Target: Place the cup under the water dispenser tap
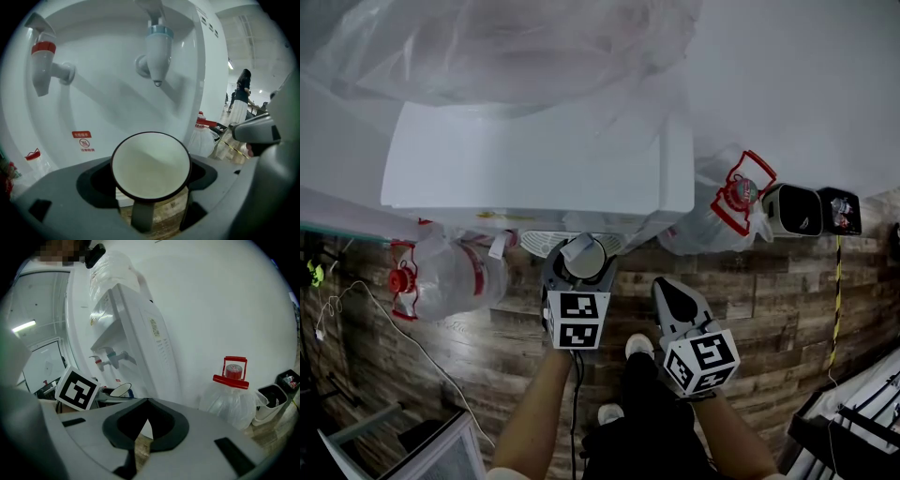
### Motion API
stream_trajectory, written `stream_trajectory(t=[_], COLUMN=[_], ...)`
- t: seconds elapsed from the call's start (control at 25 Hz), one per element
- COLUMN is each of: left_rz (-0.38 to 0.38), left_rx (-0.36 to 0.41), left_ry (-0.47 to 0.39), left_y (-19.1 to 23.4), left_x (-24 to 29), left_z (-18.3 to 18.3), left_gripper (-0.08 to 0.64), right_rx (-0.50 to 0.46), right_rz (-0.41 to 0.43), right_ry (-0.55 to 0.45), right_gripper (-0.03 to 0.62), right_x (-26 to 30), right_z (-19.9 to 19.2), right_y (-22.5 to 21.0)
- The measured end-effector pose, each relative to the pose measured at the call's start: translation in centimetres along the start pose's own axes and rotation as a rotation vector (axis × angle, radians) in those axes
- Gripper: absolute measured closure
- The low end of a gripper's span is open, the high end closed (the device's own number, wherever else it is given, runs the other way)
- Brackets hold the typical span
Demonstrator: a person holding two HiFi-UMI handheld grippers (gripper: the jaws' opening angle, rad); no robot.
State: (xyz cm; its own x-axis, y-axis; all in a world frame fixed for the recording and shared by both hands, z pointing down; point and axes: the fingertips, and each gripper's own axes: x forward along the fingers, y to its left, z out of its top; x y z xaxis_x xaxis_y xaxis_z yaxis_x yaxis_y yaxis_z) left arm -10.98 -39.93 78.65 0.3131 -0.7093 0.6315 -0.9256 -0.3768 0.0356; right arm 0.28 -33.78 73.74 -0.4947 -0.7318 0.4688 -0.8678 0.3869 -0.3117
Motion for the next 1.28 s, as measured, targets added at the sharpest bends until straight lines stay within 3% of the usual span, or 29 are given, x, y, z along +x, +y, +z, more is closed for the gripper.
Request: stream_trajectory(t=[0.64,1.28], left_rz=[0.015,0.047], left_rx=[0.025,0.103], left_ry=[0.012,-0.088], left_y=[0.6,0.3], left_x=[2.2,2.5], left_z=[0.0,0.5], left_gripper=[0.114,0.112], right_rx=[0.006,0.021], right_rz=[0.001,-0.007], right_ry=[0.001,0.007], right_gripper=[0.574,0.574], right_x=[0.4,0.5], right_z=[-0.7,-1.4], right_y=[-0.4,-0.8])
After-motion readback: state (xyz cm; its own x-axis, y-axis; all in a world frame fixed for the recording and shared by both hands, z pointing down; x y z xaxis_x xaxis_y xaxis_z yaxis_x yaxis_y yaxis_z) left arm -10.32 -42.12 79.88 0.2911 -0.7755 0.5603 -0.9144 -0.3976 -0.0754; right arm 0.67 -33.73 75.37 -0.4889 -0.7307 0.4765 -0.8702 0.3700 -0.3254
